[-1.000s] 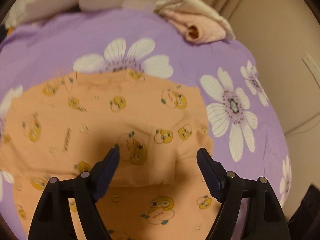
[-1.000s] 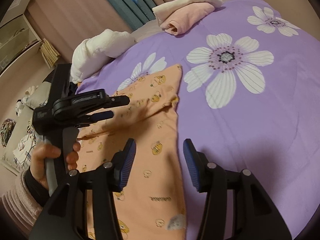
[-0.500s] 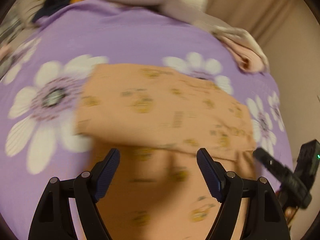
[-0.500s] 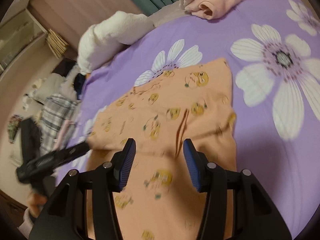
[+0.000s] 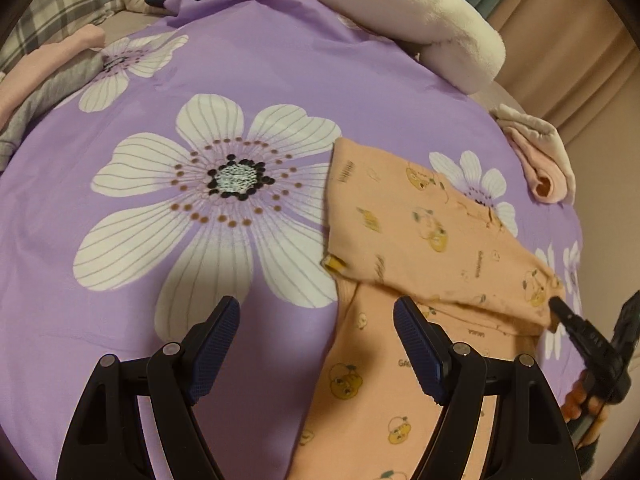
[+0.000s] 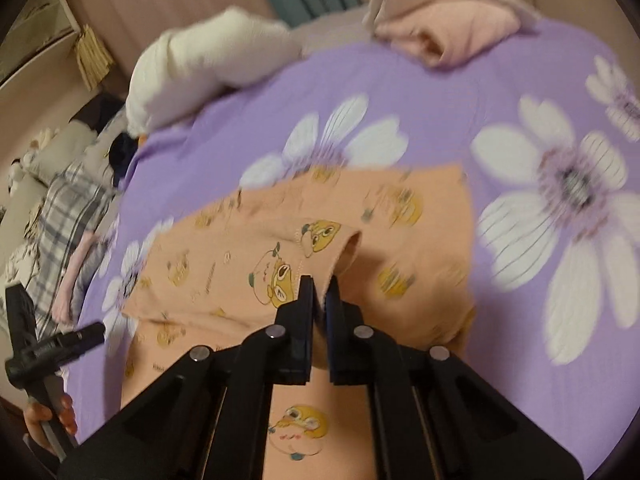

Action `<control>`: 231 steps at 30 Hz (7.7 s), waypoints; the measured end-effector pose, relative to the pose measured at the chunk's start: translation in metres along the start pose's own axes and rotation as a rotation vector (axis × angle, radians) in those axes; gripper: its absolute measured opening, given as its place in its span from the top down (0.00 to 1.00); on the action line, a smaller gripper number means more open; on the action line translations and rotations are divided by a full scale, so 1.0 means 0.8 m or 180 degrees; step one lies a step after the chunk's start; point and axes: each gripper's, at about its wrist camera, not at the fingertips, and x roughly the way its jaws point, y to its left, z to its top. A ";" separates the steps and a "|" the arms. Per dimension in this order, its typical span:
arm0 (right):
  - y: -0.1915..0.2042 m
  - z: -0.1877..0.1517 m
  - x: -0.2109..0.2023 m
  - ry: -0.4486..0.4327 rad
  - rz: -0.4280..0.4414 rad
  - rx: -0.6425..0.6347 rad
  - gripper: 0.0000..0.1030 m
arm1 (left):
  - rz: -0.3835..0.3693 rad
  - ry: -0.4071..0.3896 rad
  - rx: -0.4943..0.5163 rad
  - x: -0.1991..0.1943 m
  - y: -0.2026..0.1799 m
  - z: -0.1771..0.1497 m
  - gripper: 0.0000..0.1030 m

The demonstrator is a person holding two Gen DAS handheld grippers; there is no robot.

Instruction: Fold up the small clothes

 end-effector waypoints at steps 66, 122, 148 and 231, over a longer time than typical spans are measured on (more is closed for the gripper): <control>-0.088 -0.202 -0.088 0.0646 0.1056 0.0768 0.50 | -0.1596 0.0705 -0.0040 -0.033 0.032 -0.139 0.31; -0.003 -0.194 -0.150 0.0144 0.1486 0.0201 0.95 | -0.2268 0.0296 0.0104 -0.100 -0.020 -0.160 1.00; 0.013 -0.170 -0.229 -0.0277 0.1535 -0.0234 0.96 | -0.2418 -0.0074 0.0483 -0.184 -0.034 -0.166 1.00; -0.144 -0.031 0.044 0.0812 0.1436 0.2564 0.75 | -0.1877 0.0854 -0.1699 0.094 0.020 0.026 0.81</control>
